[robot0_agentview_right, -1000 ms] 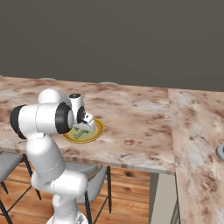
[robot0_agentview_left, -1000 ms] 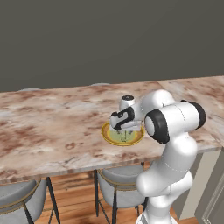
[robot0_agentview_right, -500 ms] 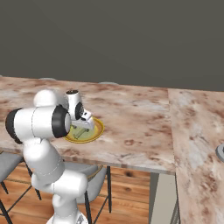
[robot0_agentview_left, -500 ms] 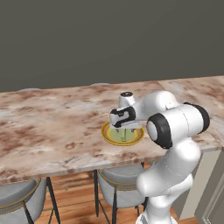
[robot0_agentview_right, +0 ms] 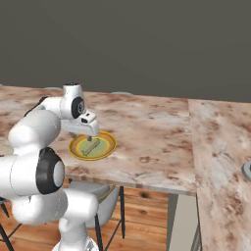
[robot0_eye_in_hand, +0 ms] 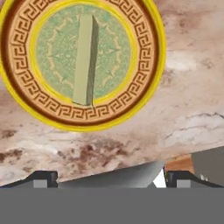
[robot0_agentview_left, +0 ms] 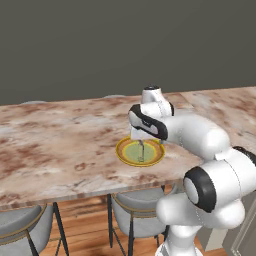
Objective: Retrieve the butter from the fridge and place it on a plate on the dining table. Then retrieve the butter knife by the fridge and place it near the plate.
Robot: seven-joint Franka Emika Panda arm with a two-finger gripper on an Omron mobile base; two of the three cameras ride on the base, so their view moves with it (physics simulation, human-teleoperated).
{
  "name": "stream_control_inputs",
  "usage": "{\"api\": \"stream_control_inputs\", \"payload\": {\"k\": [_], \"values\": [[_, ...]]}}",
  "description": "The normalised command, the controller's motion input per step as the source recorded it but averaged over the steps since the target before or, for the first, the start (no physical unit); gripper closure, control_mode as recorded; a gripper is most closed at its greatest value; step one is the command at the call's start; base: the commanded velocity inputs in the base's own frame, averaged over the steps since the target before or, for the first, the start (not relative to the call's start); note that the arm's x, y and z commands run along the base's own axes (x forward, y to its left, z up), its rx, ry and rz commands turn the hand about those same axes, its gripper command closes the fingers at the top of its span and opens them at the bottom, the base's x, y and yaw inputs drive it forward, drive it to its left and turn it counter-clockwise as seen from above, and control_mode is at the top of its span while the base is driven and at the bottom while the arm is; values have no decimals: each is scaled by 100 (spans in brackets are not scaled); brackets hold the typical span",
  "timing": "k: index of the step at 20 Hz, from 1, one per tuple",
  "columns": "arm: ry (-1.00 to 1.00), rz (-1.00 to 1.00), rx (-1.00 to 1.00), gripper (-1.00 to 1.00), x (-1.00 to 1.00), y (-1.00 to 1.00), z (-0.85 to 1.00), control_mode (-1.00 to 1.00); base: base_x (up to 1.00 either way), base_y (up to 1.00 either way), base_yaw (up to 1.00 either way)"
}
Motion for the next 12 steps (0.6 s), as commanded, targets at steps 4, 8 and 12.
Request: {"api": "stream_control_inputs", "payload": {"k": [4, 8, 12], "values": [[0, 4, 0, -100, -100, -26, 64, -100, 0, 0, 0], [0, 5, 1, -100, -100, -38, 48, -100, 0, 0, 0], [-1, 6, 5, -100, -100, -38, 15, -100, 0, 0, 0]]}}
